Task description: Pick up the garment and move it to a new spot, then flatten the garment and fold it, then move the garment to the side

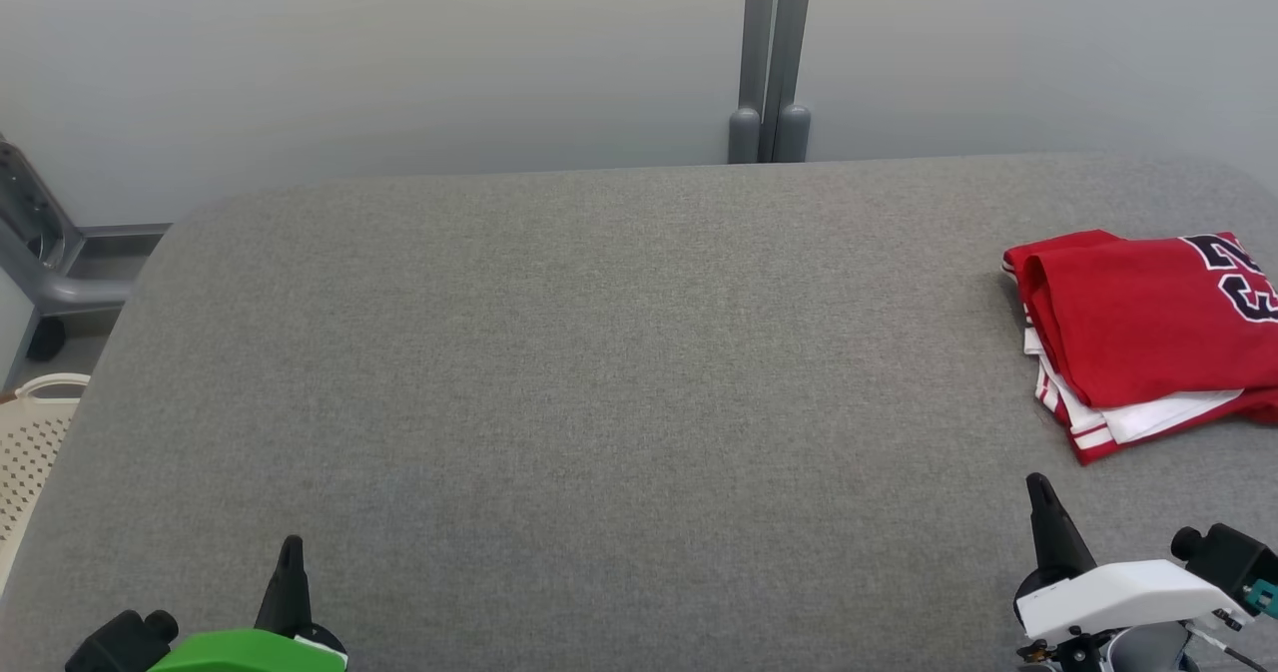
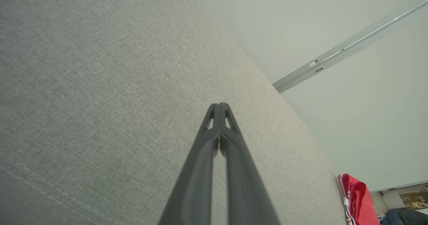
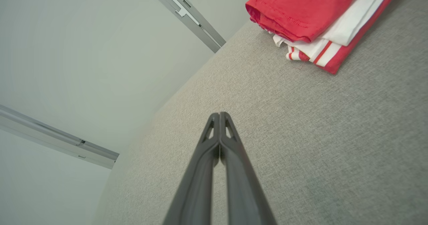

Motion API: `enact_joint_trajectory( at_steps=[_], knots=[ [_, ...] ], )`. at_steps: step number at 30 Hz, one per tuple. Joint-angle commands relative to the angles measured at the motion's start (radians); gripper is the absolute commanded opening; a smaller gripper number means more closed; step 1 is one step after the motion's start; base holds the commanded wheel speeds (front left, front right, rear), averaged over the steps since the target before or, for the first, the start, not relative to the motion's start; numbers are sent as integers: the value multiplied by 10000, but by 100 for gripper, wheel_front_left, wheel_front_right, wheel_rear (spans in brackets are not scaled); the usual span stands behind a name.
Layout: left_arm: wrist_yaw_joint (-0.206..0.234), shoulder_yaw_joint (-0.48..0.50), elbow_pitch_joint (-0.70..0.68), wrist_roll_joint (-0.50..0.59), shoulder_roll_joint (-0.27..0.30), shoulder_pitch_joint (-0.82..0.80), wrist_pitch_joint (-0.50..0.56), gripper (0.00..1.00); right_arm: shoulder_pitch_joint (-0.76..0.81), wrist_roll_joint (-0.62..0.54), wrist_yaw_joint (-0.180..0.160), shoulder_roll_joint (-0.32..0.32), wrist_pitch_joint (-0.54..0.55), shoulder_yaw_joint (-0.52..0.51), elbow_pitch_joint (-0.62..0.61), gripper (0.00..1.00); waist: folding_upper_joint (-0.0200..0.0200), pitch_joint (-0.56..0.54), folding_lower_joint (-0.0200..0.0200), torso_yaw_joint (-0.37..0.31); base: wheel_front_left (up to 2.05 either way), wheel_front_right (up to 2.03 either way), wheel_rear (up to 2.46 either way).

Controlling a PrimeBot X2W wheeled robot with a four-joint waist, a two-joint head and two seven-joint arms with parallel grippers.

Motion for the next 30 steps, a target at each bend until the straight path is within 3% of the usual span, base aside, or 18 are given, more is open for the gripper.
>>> enact_joint_trajectory(
  at_steps=[1,30],
  knots=[
    [-84,90,-153,-267,28,-317,67,0,-82,322,0,-60,43,-42,-210,0,0,8,0,-1,0,0,0],
    [-310,474,-517,-3003,-151,-776,1015,0,-35,3631,1,-81,618,-220,-836,0,0,221,0,-35,0,0,0]
  ],
)
